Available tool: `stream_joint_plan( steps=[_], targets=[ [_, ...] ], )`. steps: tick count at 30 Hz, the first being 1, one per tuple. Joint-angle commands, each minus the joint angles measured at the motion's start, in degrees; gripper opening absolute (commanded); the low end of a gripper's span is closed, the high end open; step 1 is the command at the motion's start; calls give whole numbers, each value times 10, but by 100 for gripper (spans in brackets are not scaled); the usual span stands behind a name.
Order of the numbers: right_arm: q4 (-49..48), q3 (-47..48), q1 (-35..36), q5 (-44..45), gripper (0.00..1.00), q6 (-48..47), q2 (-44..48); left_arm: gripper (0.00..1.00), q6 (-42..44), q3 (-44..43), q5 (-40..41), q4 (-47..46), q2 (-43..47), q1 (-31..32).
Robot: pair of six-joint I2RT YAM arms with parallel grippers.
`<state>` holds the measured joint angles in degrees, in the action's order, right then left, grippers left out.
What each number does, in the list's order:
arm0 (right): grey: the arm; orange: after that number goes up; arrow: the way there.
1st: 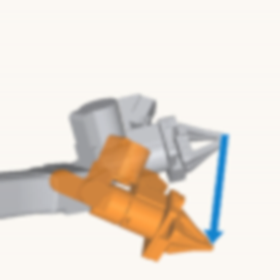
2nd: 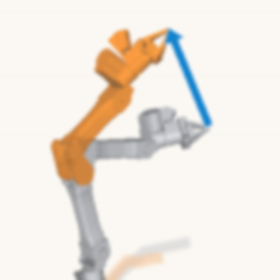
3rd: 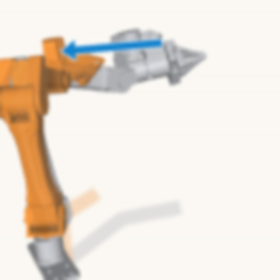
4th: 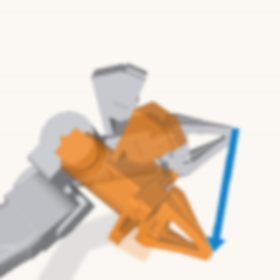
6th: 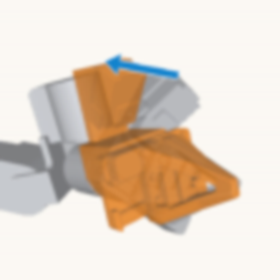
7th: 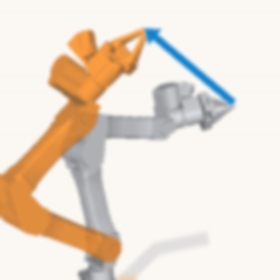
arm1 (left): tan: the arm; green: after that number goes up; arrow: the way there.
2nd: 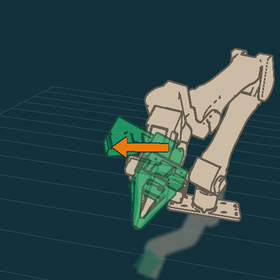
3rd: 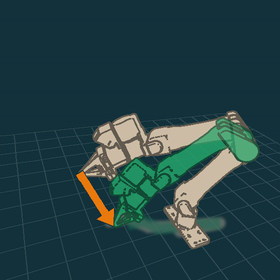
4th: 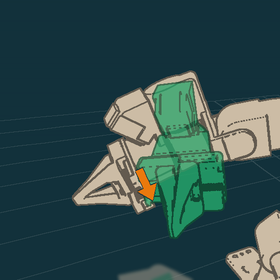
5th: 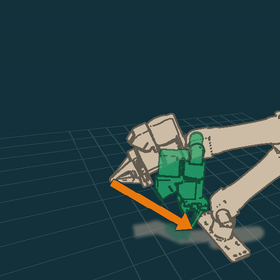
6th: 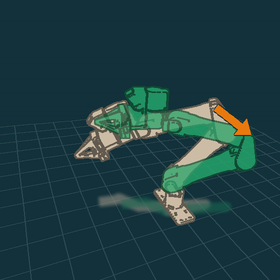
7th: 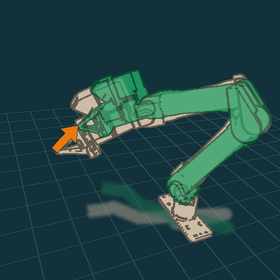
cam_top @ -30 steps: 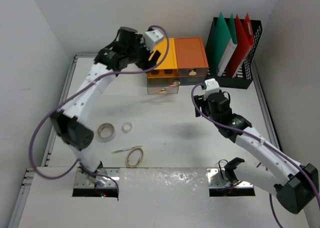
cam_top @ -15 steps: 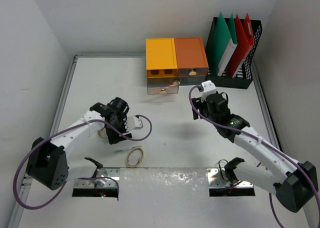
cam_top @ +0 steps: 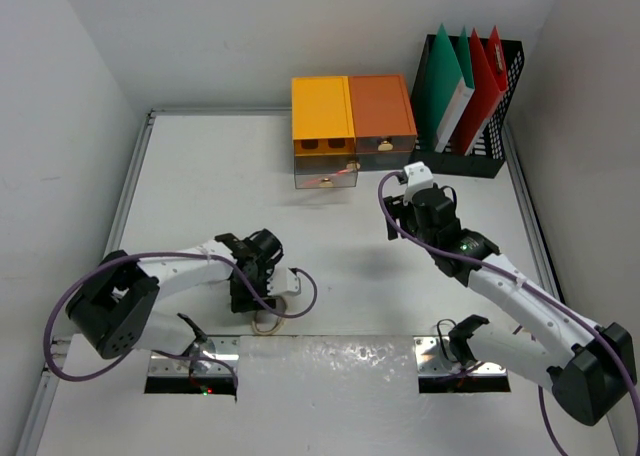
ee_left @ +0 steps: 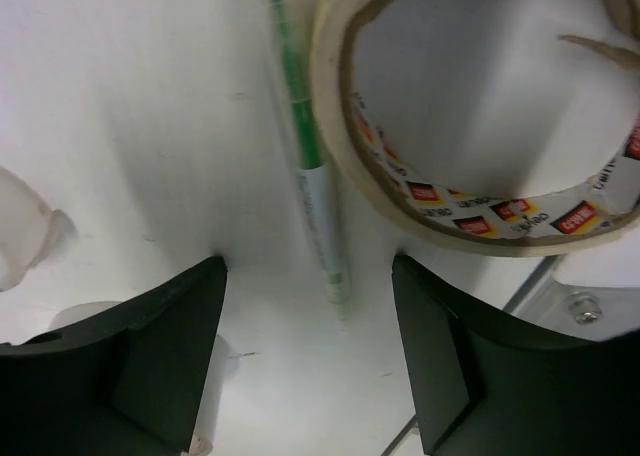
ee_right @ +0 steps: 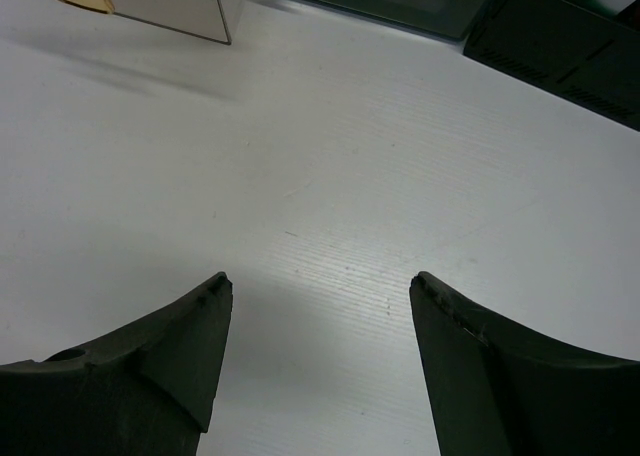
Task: Organize the desk
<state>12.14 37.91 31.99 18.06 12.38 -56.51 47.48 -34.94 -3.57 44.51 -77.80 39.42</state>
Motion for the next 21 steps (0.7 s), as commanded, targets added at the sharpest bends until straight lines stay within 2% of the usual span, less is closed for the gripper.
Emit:
stream_joint_plan(
  steps=[1,4,5,7,8,12,17,21],
  targets=[
    [-13,-1,-2,18,71,-3,10,65,-13,8,2,-47,-6,5],
    [-19,-8,-2,22,71,-5,8,61,-20,19,6,-71,-8,4],
    [-19,-8,-2,23,71,-6,7,51,-25,25,13,-80,-10,4],
    [-20,-7,-1,22,71,-8,4,40,-34,27,27,-101,-26,4],
    [-19,-4,-2,21,71,-10,0,30,-38,24,26,-103,-33,4],
    [-15,-1,-2,24,71,-14,-3,2,-54,11,5,-110,-52,4],
    [-14,-6,-1,26,71,-13,1,0,-101,-54,7,-118,-45,4],
    [-8,-5,-2,29,71,-11,3,0,-138,-148,-36,-79,-38,4]
  ],
)
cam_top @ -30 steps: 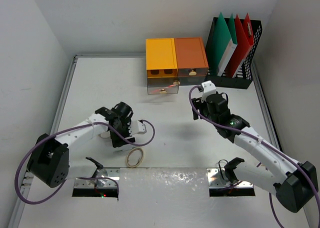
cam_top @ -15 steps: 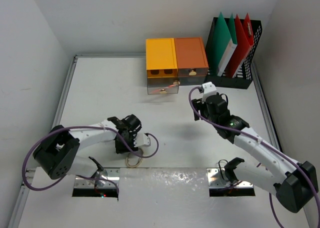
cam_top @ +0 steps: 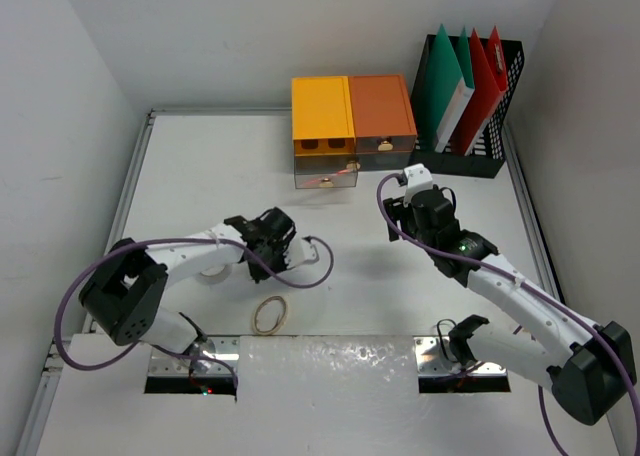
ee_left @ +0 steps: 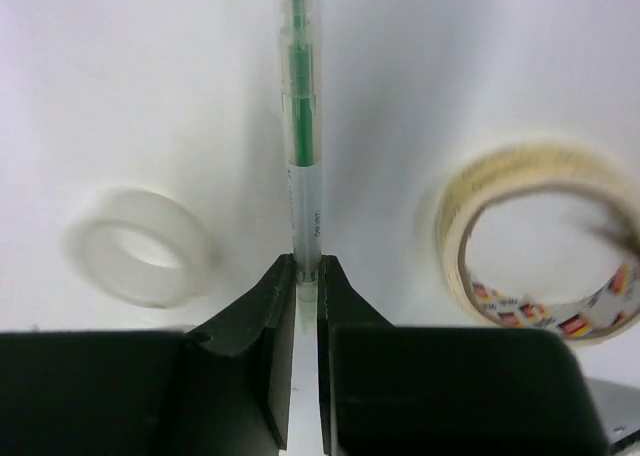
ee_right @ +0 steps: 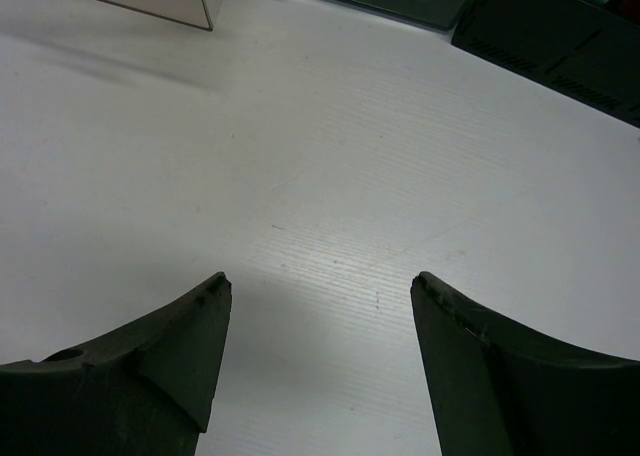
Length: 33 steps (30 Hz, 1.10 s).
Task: Organize the desk
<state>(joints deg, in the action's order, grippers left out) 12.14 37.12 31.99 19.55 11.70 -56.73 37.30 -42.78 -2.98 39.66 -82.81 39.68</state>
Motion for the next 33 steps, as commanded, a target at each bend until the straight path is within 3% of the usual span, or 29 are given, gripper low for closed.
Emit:
stream_joint_plan(
  steps=[1,5,8,11,15,20,25,33],
  targets=[
    [-5,5,-2,16,71,-5,5,0,-37,-86,-50,-23,24,1],
    [-1,6,-2,27,71,-6,9,0,-47,-167,-54,-26,69,1],
    [-3,6,-2,26,71,-5,10,0,-53,-269,22,-55,71,1],
    [-3,6,-1,24,71,-3,10,0,-46,-351,97,-86,31,1],
    [2,6,-2,24,71,-2,14,0,-85,-446,114,-120,-55,-7],
    [22,8,-2,31,71,-6,33,0,-75,-491,105,-223,-140,-16],
    [29,3,-2,43,71,-12,52,0,-77,-540,105,-209,-223,-26],
    [31,3,-1,45,73,-12,63,0,-69,-493,168,-188,-246,-37]
  ],
)
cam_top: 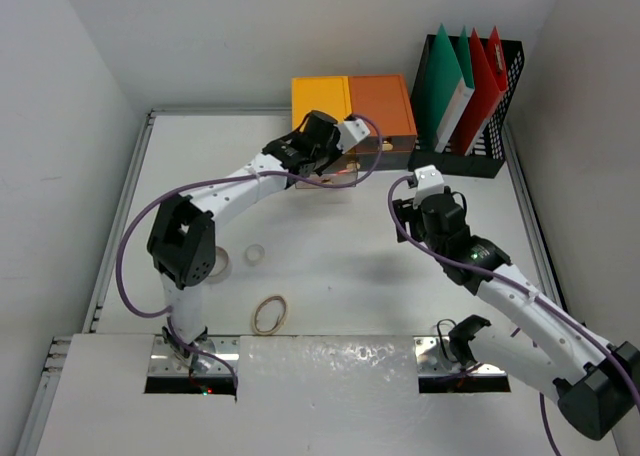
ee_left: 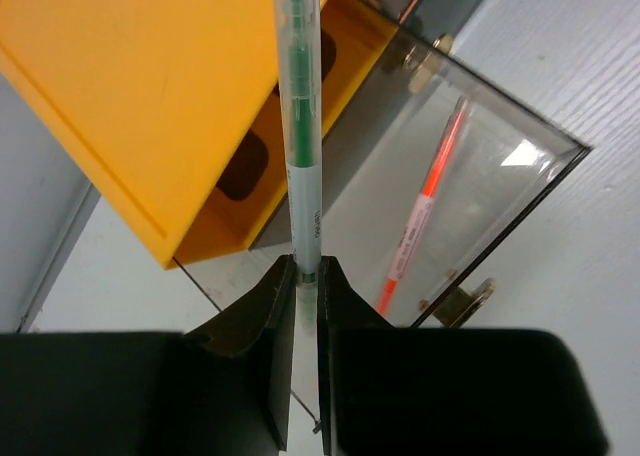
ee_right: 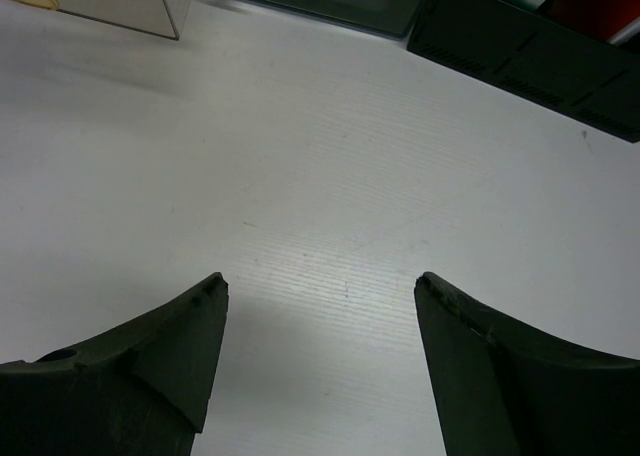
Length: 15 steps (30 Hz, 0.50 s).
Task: Organize the desk
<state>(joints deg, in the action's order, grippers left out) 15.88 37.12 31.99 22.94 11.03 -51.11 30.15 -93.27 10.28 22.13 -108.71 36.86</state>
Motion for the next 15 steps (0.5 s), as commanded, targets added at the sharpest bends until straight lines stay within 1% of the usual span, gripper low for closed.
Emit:
stream_joint_plan(
  steps=[1,3,4,5,6,8,9,10,12,13,15],
  targets=[
    [-8,4,-2,11,74,-4,6,0,7,19,34,-14,15,-9],
    [-8,8,-2,6,77,-4,0,2,12,38,28,-16,24,-7],
    [-7,9,-2,4,79,-3,-1,5,14,39,26,-11,26,-8],
    [-8,11,-2,3,80,-2,-3,12,14,37,29,-9,28,-8],
    [-8,11,-2,2,82,-1,-5,14,11,36,45,-7,31,-7],
    [-8,13,-1,2,84,0,-6,17,9,34,58,-2,36,-8],
    [-8,13,-2,1,85,0,-6,20,10,31,58,3,37,-7],
    [-9,13,-2,0,85,-1,-7,24,13,31,57,12,39,-8],
    [-8,15,-1,1,87,-3,-8,37,11,26,53,18,46,-8],
    [-8,16,-2,-3,89,-3,-12,47,10,21,50,19,50,-8],
    [-7,23,-2,-10,93,-4,-18,52,3,11,41,25,59,-8]
  ],
)
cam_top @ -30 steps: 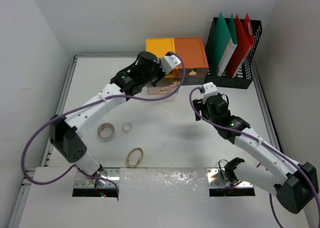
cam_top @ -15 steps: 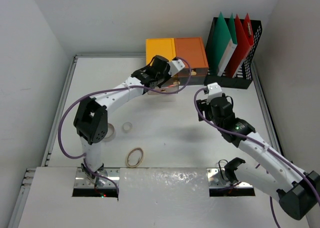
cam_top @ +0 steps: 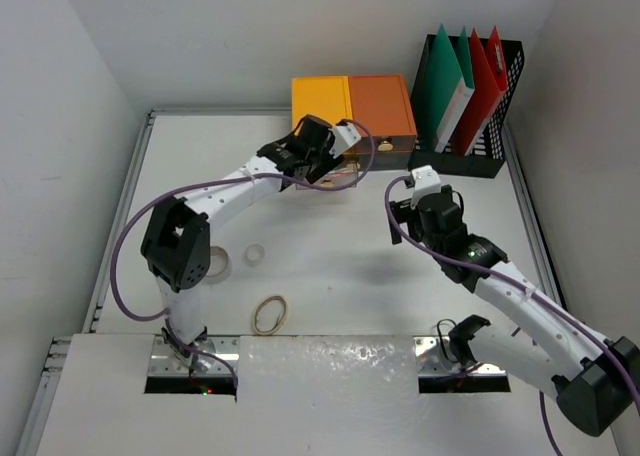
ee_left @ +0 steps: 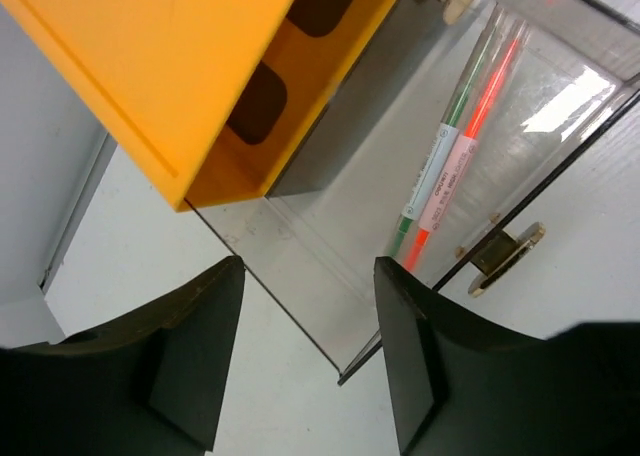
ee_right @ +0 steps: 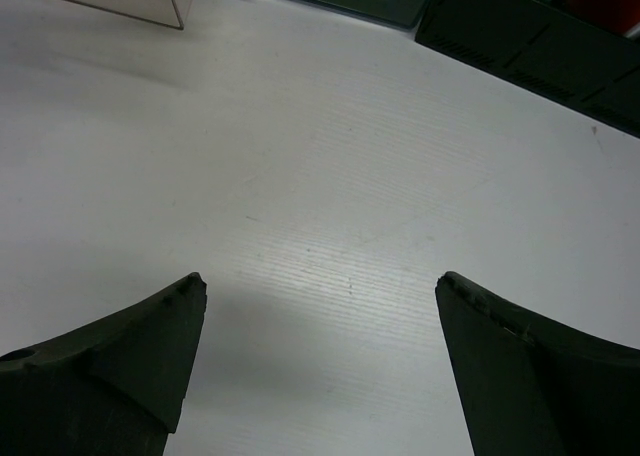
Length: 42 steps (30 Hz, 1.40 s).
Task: Organize the desk
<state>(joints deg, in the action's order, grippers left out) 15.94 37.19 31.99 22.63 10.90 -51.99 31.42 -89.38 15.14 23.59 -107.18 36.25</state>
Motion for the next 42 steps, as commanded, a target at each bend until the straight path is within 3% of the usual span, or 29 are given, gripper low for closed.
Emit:
stream_joint_plan(
  steps=[1,4,7,8,11,15,20,31,42],
  targets=[
    [-8,25,-2,-13,94,-1,-12,54,-12,-40,-9,11,46,-1],
    [-27,32,-2,-48,92,6,-22,55,-26,-73,7,8,52,-2],
    [-76,37,-2,-105,56,11,-40,59,-55,-115,23,-3,50,-14],
    [-91,39,-2,-134,30,13,-58,60,-65,-127,18,-4,44,-29],
    [-143,56,-2,-170,0,13,-121,61,-103,-184,-5,11,9,-63],
    [-233,83,-2,-277,0,17,-214,62,-151,-240,-34,9,-42,-107],
    [-335,105,-2,-310,0,21,-318,62,-154,-246,-12,-57,-103,-126],
    [-365,271,-1,-215,0,-73,-533,62,-133,-294,-19,-89,-182,-126],
    [-414,399,-11,-133,0,-134,-652,62,-105,-280,-35,-94,-204,-126]
  ],
)
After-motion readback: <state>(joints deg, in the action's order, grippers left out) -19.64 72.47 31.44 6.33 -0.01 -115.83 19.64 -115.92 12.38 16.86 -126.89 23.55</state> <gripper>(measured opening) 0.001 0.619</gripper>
